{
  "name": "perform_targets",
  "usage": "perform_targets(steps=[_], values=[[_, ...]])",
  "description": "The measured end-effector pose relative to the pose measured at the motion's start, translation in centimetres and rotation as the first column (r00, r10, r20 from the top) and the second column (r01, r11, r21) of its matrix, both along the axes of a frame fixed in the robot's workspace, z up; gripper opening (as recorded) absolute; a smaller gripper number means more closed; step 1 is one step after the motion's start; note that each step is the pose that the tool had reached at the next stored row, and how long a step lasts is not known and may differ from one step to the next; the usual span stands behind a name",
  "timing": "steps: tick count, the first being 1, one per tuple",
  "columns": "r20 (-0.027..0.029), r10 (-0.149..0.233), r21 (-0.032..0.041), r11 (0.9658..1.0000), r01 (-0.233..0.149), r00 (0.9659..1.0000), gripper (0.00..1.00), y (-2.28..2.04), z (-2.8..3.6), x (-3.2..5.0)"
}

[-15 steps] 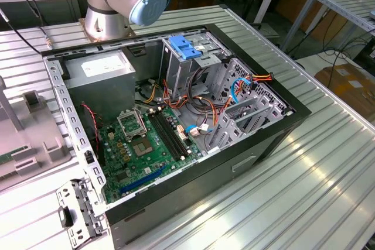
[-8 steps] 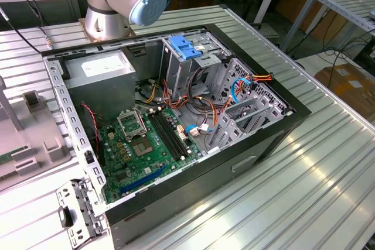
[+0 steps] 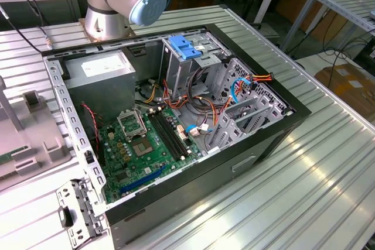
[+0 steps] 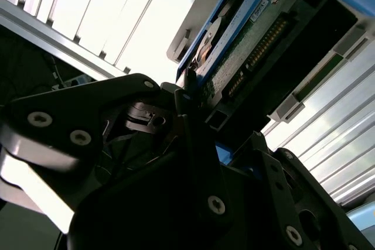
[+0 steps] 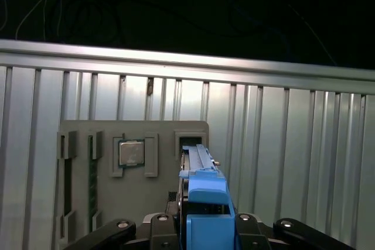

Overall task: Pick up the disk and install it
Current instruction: 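Pick up the disk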

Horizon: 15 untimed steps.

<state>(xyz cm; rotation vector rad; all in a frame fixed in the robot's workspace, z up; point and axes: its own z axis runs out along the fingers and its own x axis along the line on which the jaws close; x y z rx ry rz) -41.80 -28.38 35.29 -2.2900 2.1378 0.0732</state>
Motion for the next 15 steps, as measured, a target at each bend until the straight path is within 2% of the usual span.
perform_targets(steps=[15], values=[[0.0000, 0.000, 0.0000, 1.0000, 0.000, 1.0000, 0.37, 0.01, 1.00, 0.00]])
